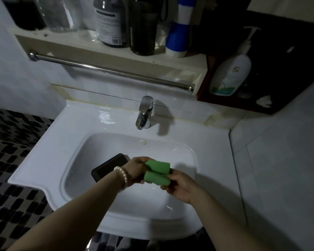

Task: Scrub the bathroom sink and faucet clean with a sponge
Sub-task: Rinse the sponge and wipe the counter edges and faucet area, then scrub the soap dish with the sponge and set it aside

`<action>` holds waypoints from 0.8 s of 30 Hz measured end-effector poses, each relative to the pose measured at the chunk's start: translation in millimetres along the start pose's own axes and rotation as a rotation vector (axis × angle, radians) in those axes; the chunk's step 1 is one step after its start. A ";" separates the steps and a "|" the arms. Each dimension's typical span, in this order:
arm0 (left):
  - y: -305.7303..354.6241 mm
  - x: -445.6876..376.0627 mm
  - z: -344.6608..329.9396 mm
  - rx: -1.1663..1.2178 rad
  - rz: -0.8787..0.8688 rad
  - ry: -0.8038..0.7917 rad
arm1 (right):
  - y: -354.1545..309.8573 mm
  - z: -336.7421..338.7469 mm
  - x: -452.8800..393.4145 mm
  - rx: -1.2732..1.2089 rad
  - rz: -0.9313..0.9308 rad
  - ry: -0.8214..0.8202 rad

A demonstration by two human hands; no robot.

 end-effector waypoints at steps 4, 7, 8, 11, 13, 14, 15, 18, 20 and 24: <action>4.9 -4.2 -3.2 0.141 -0.040 0.099 | 6.3 -8.0 -4.3 -0.410 0.014 0.187; 4.5 -0.7 -9.8 0.200 -0.098 0.227 | 8.0 -4.1 -6.6 -0.558 0.023 0.285; 1.1 2.6 -12.0 0.114 -0.187 0.306 | 7.9 -2.6 -6.7 -0.583 0.026 0.307; -14.9 13.5 -24.4 -0.757 -0.519 0.341 | 4.6 -1.1 -4.7 -0.575 0.007 0.325; -26.3 9.1 -30.6 -1.154 -0.611 0.269 | 3.0 -4.3 -1.2 -0.518 -0.023 0.301; -26.3 6.2 -31.0 -1.231 -0.612 0.286 | 2.8 -6.8 1.3 -0.463 -0.038 0.286; -24.2 3.0 -28.8 -1.266 -0.612 0.319 | 3.1 -11.1 4.1 -0.397 -0.049 0.268; -4.9 0.8 -22.4 -1.236 -0.714 0.382 | 3.0 -23.5 15.0 -0.157 -0.030 0.220; 4.8 5.1 -20.9 -1.246 -0.690 0.333 | -0.8 -25.3 23.2 0.044 0.022 0.169; 14.7 11.0 -15.8 -1.285 -0.653 0.293 | -15.1 -7.7 36.2 0.100 -0.032 -0.198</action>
Point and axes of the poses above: each hand's wrist, its own x-axis away from the middle knuckle, its own z-axis out of the back of the hand, y = z × x, the point moved 1 cm from there along -x, towards the middle knuckle, and after that the axes turned 3 degrees about -y, right-handed, at the moved point
